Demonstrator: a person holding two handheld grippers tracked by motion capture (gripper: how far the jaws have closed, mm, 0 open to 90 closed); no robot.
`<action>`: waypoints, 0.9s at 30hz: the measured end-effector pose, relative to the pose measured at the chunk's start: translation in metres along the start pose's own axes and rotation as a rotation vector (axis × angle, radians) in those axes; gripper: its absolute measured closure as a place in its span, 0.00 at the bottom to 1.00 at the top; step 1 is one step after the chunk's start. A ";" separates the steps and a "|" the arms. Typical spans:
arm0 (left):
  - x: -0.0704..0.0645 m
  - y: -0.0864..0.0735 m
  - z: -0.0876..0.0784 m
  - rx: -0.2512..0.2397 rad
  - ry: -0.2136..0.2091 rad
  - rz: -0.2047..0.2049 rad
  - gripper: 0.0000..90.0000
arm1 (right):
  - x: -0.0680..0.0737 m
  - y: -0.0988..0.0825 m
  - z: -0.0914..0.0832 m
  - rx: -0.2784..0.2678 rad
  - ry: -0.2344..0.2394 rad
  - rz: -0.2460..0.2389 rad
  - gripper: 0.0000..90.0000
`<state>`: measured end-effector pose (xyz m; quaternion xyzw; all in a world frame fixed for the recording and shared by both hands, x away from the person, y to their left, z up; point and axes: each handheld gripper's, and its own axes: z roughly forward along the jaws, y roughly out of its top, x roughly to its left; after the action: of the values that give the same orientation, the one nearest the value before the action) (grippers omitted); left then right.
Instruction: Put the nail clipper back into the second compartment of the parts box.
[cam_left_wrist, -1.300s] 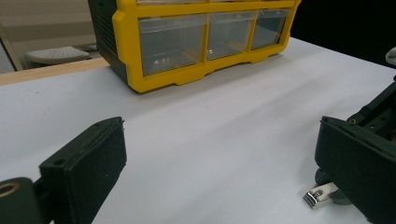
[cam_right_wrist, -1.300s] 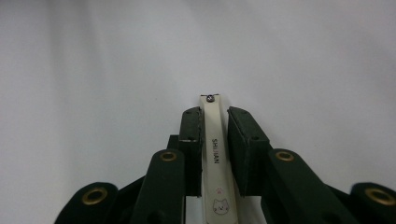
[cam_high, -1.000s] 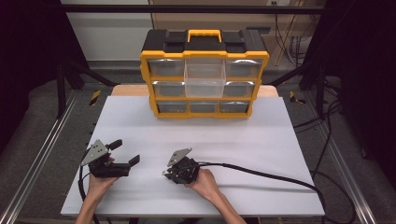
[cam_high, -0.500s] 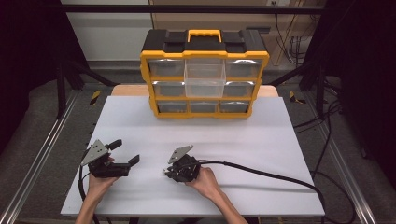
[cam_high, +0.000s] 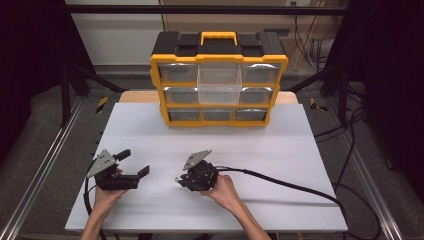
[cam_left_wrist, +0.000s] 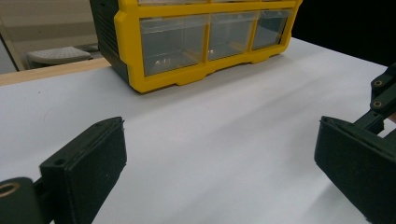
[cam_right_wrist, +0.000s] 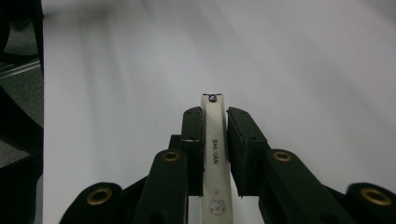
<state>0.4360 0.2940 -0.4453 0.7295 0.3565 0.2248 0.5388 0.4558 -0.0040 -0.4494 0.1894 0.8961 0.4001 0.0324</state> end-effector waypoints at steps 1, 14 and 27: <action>0.000 0.000 0.000 0.001 0.000 0.000 0.03 | 0.000 0.001 -0.001 -0.001 0.000 -0.002 0.86; 0.000 0.000 0.000 0.001 0.002 0.001 0.03 | -0.003 0.009 -0.025 -0.017 -0.025 -0.015 0.86; 0.001 0.000 0.001 0.001 0.001 -0.001 0.03 | -0.011 0.015 -0.058 -0.086 -0.059 -0.006 0.86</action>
<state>0.4367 0.2941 -0.4454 0.7295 0.3573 0.2244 0.5384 0.4585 -0.0397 -0.3999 0.1970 0.8774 0.4322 0.0681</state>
